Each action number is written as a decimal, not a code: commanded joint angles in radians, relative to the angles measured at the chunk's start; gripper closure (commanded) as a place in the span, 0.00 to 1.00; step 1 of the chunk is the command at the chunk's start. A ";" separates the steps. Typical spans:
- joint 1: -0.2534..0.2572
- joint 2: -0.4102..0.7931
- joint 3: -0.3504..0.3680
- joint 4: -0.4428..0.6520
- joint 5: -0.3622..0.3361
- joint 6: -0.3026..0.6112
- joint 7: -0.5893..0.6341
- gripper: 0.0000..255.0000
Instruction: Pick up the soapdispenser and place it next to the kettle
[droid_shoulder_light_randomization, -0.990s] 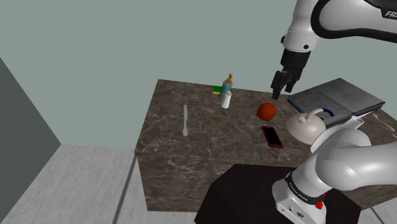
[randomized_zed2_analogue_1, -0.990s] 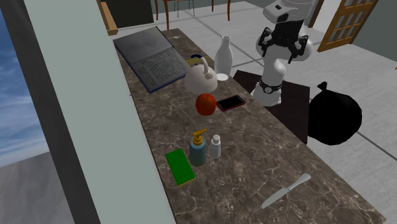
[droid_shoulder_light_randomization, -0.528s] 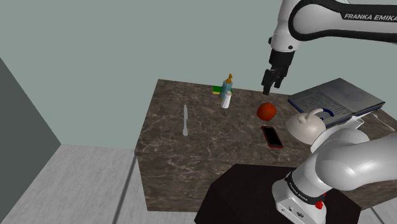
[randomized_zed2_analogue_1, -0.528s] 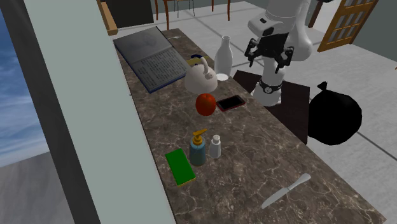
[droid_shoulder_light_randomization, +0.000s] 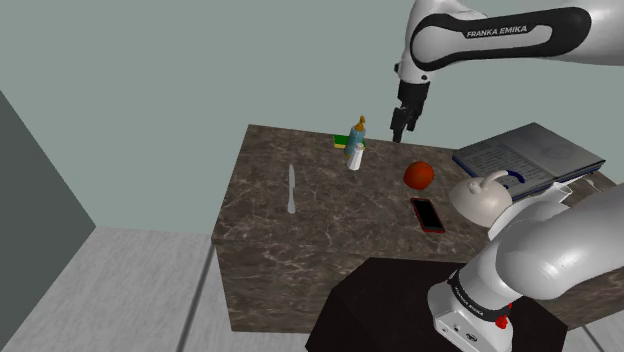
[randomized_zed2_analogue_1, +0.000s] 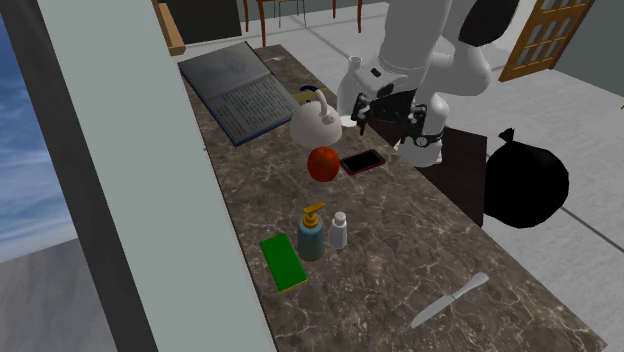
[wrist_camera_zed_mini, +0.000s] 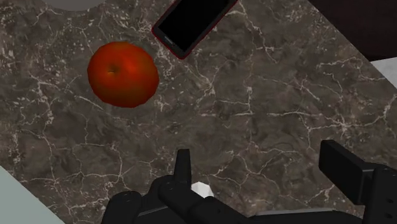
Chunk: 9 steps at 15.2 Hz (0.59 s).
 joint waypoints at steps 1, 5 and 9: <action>0.002 0.081 -0.016 0.054 -0.004 0.030 -0.046 0.00; 0.002 0.238 -0.039 0.163 -0.001 0.082 -0.131 0.00; -0.004 0.396 -0.050 0.292 0.013 0.115 -0.214 0.00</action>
